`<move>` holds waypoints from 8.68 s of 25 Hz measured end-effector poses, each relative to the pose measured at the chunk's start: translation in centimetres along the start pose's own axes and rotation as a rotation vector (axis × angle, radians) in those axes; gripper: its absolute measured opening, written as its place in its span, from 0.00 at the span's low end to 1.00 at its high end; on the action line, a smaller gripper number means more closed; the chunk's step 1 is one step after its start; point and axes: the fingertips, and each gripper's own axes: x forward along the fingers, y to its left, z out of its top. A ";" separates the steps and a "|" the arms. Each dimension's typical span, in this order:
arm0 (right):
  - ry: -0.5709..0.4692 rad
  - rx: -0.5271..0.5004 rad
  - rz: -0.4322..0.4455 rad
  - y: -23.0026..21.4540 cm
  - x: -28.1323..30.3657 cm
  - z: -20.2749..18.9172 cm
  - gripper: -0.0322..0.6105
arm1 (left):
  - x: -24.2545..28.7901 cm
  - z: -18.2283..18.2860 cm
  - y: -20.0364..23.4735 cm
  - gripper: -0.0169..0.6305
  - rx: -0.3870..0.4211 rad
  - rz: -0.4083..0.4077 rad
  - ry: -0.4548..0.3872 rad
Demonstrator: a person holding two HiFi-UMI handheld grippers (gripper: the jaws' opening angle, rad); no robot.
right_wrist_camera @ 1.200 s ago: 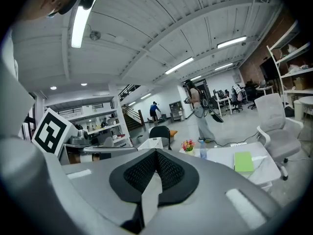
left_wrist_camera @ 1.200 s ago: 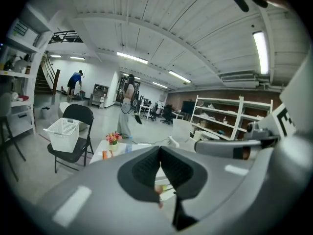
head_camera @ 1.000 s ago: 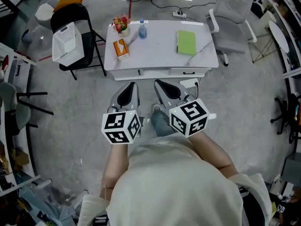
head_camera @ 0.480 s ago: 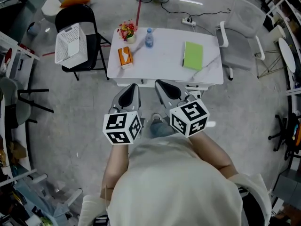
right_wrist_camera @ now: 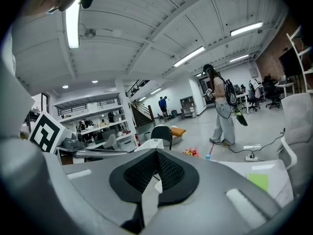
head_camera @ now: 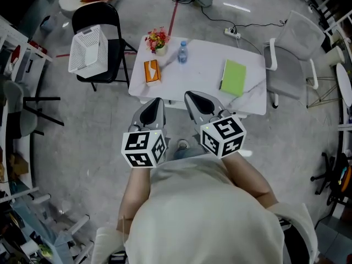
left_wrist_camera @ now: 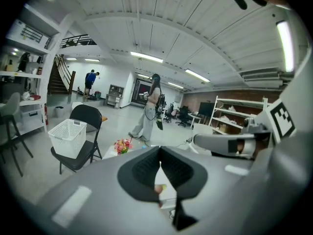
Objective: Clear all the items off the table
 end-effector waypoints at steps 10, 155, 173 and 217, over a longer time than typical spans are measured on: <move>0.034 0.025 0.034 -2.6 2.6 -0.6 0.05 | 3.0 0.0 0.8 0.04 0.006 0.036 0.032; 0.318 0.016 -0.427 -26.6 26.3 -14.6 0.58 | 26.1 -7.4 15.1 0.04 -0.007 -0.057 0.321; 0.239 -0.045 -0.397 -20.3 15.4 -8.1 0.58 | 17.8 -4.1 10.6 0.04 0.051 -0.001 0.245; 0.179 -0.228 0.009 -1.4 5.9 -5.0 0.58 | -0.6 -5.5 8.0 0.04 -0.019 0.239 0.075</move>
